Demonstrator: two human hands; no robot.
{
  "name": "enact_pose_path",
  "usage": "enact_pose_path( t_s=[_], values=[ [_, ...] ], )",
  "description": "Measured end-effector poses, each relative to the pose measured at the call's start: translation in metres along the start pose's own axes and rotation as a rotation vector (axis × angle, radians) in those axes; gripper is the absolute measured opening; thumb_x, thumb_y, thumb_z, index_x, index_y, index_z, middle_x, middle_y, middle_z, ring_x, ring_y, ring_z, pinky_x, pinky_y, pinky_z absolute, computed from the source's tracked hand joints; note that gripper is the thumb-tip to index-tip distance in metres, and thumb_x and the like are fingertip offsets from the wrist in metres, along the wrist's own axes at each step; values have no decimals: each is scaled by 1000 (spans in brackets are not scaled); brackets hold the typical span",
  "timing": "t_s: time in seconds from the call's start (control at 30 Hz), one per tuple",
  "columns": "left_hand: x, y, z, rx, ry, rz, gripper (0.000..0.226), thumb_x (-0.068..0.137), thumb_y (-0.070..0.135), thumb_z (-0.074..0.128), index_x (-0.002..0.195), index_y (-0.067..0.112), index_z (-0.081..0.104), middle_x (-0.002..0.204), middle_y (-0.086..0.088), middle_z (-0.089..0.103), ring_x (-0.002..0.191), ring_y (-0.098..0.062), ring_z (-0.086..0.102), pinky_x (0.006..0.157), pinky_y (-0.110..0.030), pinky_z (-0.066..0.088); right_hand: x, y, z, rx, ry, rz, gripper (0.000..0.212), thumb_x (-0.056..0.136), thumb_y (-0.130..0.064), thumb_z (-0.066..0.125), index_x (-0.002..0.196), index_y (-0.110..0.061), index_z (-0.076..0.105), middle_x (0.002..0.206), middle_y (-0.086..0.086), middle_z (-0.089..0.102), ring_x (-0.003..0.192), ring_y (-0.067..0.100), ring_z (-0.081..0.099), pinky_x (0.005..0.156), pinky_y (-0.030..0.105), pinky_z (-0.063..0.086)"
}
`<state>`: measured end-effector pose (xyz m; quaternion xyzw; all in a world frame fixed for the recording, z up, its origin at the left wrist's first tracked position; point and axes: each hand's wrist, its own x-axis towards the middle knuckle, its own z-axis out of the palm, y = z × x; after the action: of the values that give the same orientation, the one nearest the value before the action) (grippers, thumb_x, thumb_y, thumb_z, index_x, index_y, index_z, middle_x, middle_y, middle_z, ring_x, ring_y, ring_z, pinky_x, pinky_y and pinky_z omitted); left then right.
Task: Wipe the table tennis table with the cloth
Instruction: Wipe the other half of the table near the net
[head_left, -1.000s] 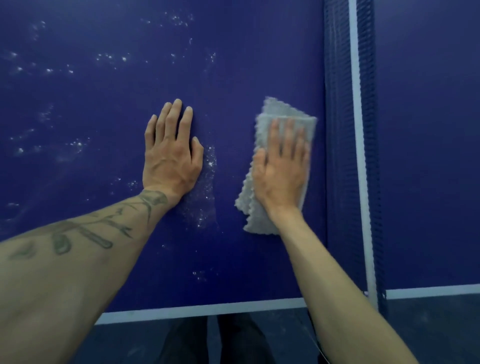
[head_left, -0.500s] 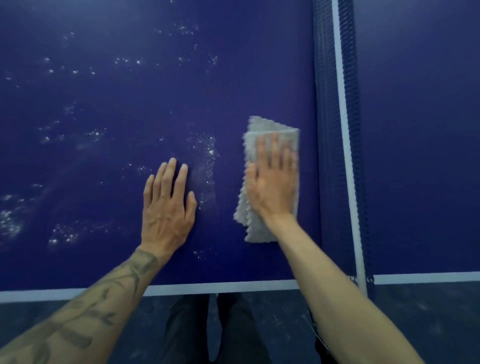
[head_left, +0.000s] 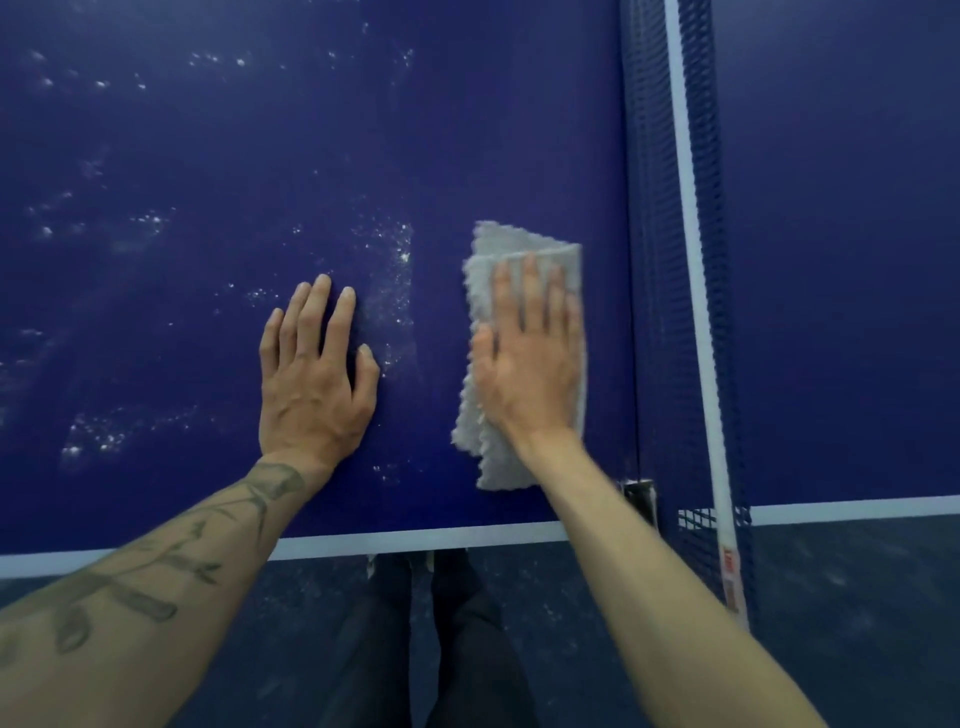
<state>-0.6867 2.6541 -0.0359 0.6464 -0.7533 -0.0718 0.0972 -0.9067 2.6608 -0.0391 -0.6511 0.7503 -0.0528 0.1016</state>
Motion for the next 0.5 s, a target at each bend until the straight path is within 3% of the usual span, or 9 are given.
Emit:
enact_pose_path(
  t_s=[0.1, 0.17, 0.37, 0.43, 0.5],
  values=[
    [-1, 1, 0, 1, 6, -3, 58, 106, 32, 40, 160, 12, 36, 169, -12, 28, 158, -29, 22, 131, -48, 13, -46, -18, 11, 24, -42, -257, 70, 109, -40, 33, 171, -19, 9, 179, 7, -3, 166, 28, -1, 134, 51, 9],
    [0, 0, 0, -5, 8, -3, 58, 106, 32, 40, 160, 12, 36, 169, -12, 28, 159, -29, 22, 131, -47, 12, -68, 5, 10, 5, -53, -313, 70, 109, -41, 33, 171, -19, 9, 179, 7, -3, 166, 27, 0, 133, 52, 11],
    [-1, -1, -1, -2, 1, 1, 58, 107, 33, 40, 161, 12, 35, 170, -13, 27, 159, -30, 21, 131, -48, 12, -54, 51, -7, -55, -12, 111, 68, 110, -39, 25, 171, -19, 3, 179, 6, -5, 165, 24, -6, 134, 52, 9],
    [-1, -2, -1, -1, -2, 8, 58, 107, 33, 40, 161, 12, 34, 170, -13, 27, 159, -29, 21, 131, -48, 12, -37, 28, -3, -48, 24, 152, 68, 111, -40, 23, 171, -17, 2, 179, 9, -5, 165, 27, -5, 134, 52, 7],
    [-2, -2, 0, -1, -2, 10, 58, 107, 33, 39, 161, 13, 34, 170, -13, 27, 159, -29, 21, 131, -48, 11, -33, -1, 7, -26, 30, 69, 68, 110, -40, 25, 171, -16, 6, 179, 11, -2, 165, 29, -3, 134, 52, 7]
  ],
)
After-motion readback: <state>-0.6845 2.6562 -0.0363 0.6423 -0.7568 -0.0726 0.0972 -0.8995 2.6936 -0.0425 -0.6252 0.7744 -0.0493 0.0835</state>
